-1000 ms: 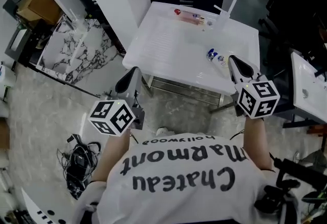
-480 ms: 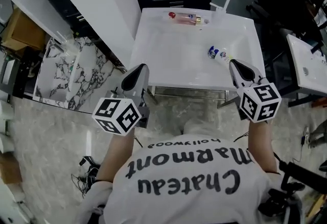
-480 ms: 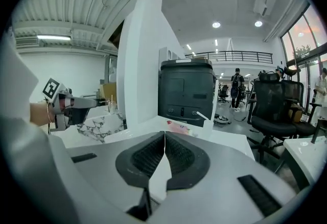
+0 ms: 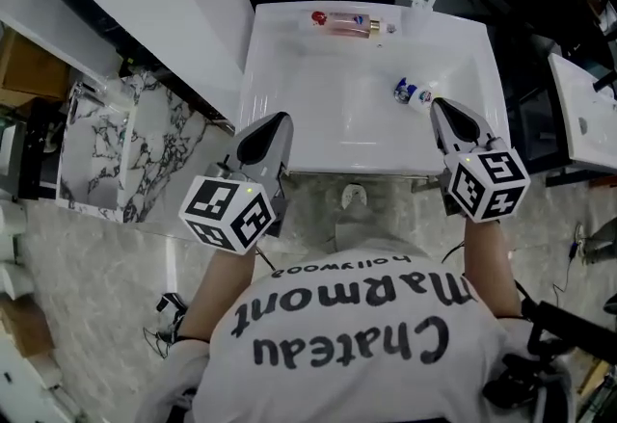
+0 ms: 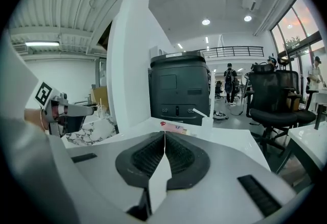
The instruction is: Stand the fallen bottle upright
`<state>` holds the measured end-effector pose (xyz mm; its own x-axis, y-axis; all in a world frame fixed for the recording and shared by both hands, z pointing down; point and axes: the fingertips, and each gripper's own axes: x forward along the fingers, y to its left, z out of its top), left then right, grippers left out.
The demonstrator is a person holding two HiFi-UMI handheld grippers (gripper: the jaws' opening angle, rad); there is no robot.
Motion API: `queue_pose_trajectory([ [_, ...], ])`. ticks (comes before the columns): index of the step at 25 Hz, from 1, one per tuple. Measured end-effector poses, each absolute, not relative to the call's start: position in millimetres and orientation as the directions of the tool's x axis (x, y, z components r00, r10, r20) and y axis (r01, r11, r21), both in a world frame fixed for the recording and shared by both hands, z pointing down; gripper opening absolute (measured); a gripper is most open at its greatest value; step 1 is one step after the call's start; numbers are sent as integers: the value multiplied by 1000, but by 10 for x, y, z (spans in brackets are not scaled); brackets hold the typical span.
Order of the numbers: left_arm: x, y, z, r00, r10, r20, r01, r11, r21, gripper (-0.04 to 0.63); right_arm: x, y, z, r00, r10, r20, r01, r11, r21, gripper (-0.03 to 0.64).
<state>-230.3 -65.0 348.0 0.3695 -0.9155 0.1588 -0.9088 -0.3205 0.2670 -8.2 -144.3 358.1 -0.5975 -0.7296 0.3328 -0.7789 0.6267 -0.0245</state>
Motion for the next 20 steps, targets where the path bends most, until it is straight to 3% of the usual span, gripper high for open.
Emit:
queue_pose_trajectory([
  [7,-2208,-1393,3525,408,-887,218,-909,-371,192,15,-132,-2187,3588,-590,-733,337,-786,618,-31,14],
  [14,-1912,-2083,3512,484,-858,170,-868,-447,216,15,-24,-2808,3598,-600,-730,328,-787,611,-82,14],
  [20,-1542,-2582,3592,590,-773,233,-807,-562,182,15,159,-3218,3677,-604,-727,325,-788,605,-113,14],
])
